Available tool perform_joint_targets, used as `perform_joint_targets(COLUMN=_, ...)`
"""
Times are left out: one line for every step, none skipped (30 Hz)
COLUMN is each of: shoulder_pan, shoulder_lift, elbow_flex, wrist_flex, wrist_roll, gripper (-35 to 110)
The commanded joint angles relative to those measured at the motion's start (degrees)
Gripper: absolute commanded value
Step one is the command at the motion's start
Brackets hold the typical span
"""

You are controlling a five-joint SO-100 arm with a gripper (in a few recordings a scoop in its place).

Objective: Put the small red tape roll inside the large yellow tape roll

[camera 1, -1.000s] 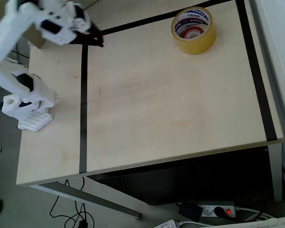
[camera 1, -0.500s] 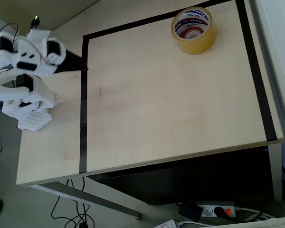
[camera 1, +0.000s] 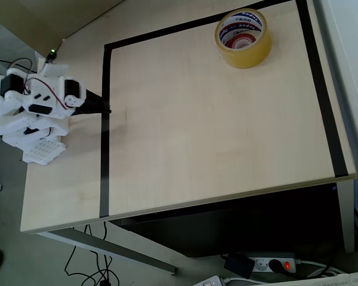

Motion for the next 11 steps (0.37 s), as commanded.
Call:
perform_joint_targets(shoulder_pan=2.1, shoulder_lift=1.1, elbow_flex=3.8, wrist_flex=2.3, wrist_roll=2.4, gripper=0)
perform_joint_targets(shoulder_pan=2.5, shoulder_lift=1.1, elbow_flex=4.7, wrist_flex=3.1, wrist_roll=2.4, gripper=0)
perform_joint_targets(shoulder_pan=2.5, shoulder_lift=1.1, elbow_flex=5.6, wrist_flex=3.3, wrist_roll=2.4, gripper=0)
perform_joint_targets(shoulder_pan=3.1, shoulder_lift=1.1, elbow_flex=5.6, wrist_flex=3.3, wrist_roll=2.9, gripper=0)
perform_joint_targets(shoulder_pan=4.1, shoulder_lift=1.1, elbow_flex=5.6, wrist_flex=3.3, wrist_roll=3.3, gripper=0)
perform_joint_targets(shoulder_pan=5.1, shoulder_lift=1.1, elbow_flex=5.6, wrist_flex=3.3, wrist_roll=3.3, gripper=0)
perform_joint_targets(shoulder_pan=5.8, shoulder_lift=1.1, elbow_flex=5.6, wrist_flex=3.3, wrist_roll=3.3, gripper=0)
perform_joint_targets(shoulder_pan=6.2, shoulder_lift=1.1, elbow_flex=5.7, wrist_flex=3.3, wrist_roll=3.3, gripper=0)
perform_joint_targets(shoulder_pan=6.9, shoulder_lift=1.1, elbow_flex=5.7, wrist_flex=3.3, wrist_roll=3.3, gripper=0)
perform_joint_targets(shoulder_pan=7.2, shoulder_lift=1.1, elbow_flex=5.7, wrist_flex=3.3, wrist_roll=3.3, gripper=0)
perform_joint_targets(shoulder_pan=7.2, shoulder_lift=1.1, elbow_flex=5.7, wrist_flex=3.3, wrist_roll=3.3, gripper=0)
